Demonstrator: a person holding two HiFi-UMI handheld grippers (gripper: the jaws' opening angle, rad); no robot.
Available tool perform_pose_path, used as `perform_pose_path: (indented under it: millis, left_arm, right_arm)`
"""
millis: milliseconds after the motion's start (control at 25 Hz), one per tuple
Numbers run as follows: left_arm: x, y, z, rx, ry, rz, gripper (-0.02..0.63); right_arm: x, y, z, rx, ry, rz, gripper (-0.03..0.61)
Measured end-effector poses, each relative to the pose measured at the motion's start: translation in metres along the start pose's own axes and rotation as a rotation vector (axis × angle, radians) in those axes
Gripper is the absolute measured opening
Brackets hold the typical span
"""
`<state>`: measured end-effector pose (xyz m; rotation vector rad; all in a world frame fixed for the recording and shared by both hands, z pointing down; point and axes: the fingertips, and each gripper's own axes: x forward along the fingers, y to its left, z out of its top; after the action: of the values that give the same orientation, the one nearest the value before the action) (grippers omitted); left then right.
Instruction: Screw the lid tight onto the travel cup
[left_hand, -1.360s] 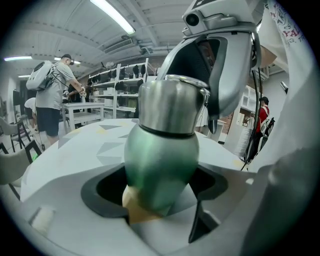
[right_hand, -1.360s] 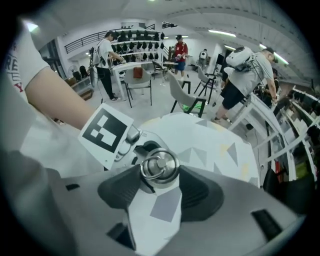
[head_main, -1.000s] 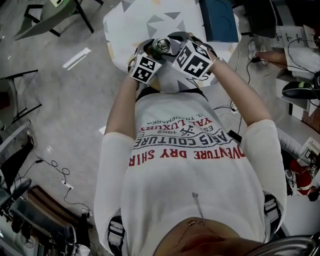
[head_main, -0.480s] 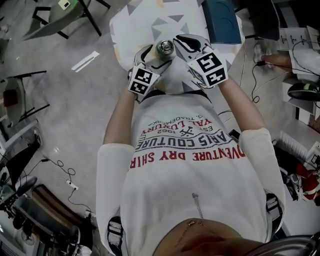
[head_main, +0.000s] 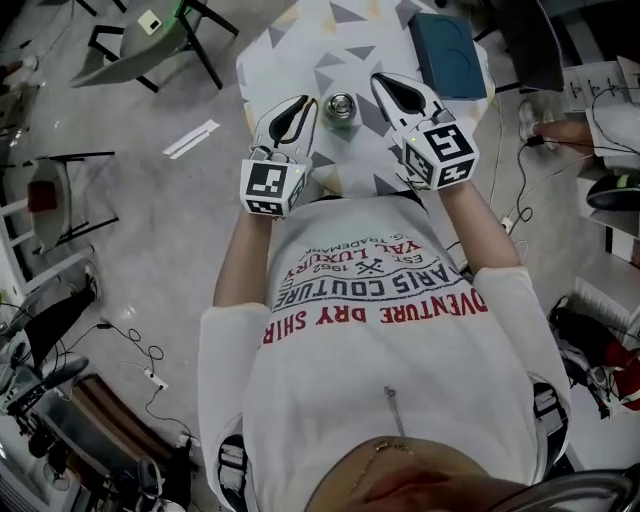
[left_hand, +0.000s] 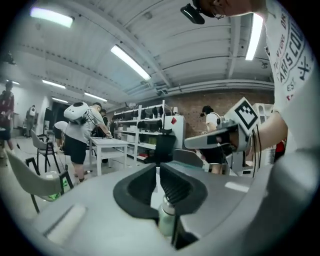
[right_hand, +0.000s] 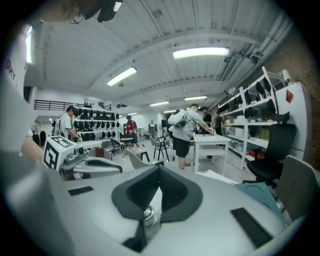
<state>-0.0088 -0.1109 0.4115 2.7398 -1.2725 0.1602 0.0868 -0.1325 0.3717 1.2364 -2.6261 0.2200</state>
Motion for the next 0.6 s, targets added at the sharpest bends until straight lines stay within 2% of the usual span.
perform_pose_path:
  millis: [40,80,320,440,600]
  left_arm:
    - [-0.001,0.003,0.013,0.007,-0.019,0.019,0.018]
    - [-0.003,0.005,0.026,0.016,-0.039,0.031,0.012]
    - [-0.014,0.010,0.098,0.081,-0.162,0.051,0.011]
    - [-0.018,0.010,0.119,0.121,-0.176,0.062,0.012]
    - [-0.019,0.017,0.131,0.089,-0.183,0.080,0.012]
  right_arm:
    - [-0.002,-0.001,0.006,-0.007,-0.020,-0.006,0.011]
    - [-0.005,-0.001,0.012,-0.015,-0.040,-0.012,0.011]
    - [-0.016,-0.003,0.047,-0.075,-0.133,-0.037,0.009]
    - [-0.022,-0.003,0.060,-0.086,-0.163,-0.041,0.009]
    - [-0.027,-0.002,0.067,-0.128,-0.174,-0.043,0.009]
